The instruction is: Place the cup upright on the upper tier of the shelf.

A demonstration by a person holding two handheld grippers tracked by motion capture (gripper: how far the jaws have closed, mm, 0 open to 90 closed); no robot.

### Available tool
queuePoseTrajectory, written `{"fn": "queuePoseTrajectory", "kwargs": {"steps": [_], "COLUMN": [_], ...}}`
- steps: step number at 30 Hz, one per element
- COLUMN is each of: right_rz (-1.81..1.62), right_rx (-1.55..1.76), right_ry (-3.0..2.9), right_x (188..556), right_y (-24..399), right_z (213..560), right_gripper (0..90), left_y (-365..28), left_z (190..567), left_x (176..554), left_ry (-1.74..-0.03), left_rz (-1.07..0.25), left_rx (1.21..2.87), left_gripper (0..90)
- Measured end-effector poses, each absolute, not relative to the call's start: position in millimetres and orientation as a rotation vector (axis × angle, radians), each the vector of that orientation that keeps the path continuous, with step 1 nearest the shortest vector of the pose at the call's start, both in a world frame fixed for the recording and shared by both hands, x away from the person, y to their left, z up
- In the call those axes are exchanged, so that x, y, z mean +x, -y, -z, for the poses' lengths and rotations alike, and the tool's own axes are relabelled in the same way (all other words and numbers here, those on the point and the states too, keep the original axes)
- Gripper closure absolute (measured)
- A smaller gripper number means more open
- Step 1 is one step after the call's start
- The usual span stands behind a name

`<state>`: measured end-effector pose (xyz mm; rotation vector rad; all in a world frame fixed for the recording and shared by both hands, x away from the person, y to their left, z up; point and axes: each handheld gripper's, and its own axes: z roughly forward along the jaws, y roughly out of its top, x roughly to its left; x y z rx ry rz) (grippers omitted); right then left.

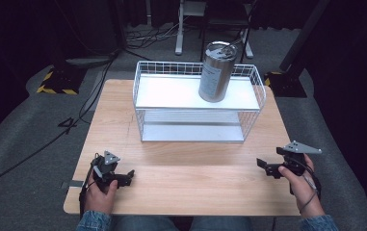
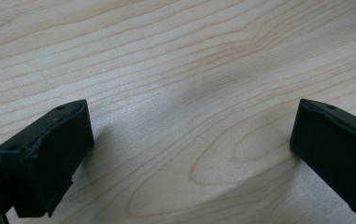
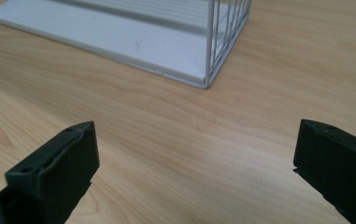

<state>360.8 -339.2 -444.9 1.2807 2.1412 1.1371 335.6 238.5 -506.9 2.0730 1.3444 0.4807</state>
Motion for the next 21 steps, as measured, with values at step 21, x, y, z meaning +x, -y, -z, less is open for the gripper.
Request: {"fn": "queuePoseTrajectory", "kwargs": {"steps": [21], "right_rz": [-1.037], "right_rx": [1.326], "right_ry": [-2.222], "right_x": [336.5], "right_y": [330.7], "right_z": [491.8], "right_gripper": [2.2], "left_y": [-238.6], "left_z": [506.8], "left_x": [335.6], "left_ry": [-1.343], "left_rz": [-0.481], "left_rx": [2.076], "left_gripper": [0.0]}}
